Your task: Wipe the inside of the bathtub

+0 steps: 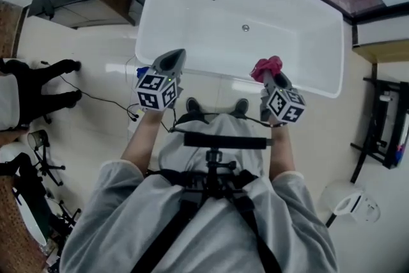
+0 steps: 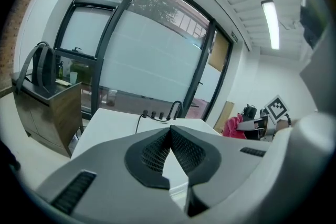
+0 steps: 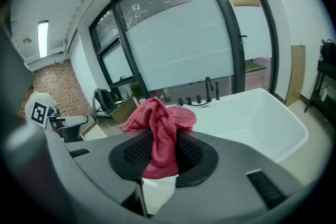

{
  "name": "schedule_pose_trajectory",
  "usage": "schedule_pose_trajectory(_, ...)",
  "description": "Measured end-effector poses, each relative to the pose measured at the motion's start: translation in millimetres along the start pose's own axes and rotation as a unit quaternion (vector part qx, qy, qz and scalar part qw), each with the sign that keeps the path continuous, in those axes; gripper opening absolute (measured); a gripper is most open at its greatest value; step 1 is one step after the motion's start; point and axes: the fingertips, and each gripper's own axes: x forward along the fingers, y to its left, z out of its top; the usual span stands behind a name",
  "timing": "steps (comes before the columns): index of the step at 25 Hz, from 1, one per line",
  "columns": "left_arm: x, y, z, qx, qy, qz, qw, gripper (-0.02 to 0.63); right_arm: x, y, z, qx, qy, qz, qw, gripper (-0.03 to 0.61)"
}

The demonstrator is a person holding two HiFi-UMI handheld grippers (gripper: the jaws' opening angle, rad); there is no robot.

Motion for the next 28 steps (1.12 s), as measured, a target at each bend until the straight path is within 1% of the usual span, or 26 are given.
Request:
schedule_pose_trajectory(4, 10, -17, 3, 0.004, -0.009, 0.009, 0.9999, 0.006, -4, -24, 8, -0.003, 0.001, 0.006, 1.0, 0.104)
schedule_pose_trajectory(7, 23, -28, 0, -0.001, -0.012, 0.029, 0.9995, 0.006, -2, -46, 16, -0.015, 0.007, 0.011, 1.0, 0.104)
schedule_pose_trajectory(11, 35, -51, -4, -0.011, -0.008, 0.051, 0.9986, 0.006, -4, -75, 25, -0.029, 0.01, 0.024, 0.999, 0.104)
schedule_pose_trajectory(14, 43, -68, -4, -0.012, -0.004, 0.063, 0.998, 0.006, -4, -93, 25, -0.033, 0.018, 0.038, 0.999, 0.104)
schedule_pose_trajectory(21, 40, -82, -1, 0.002, 0.008, 0.084, 0.9964, 0.006, 4, -104, 14, -0.042, 0.026, 0.057, 0.997, 0.103)
schedule_pose_trajectory(28, 32, -83, -4, 0.008, 0.02, 0.089, 0.9958, 0.006, -1, -106, 5, -0.032, 0.026, 0.059, 0.997, 0.103)
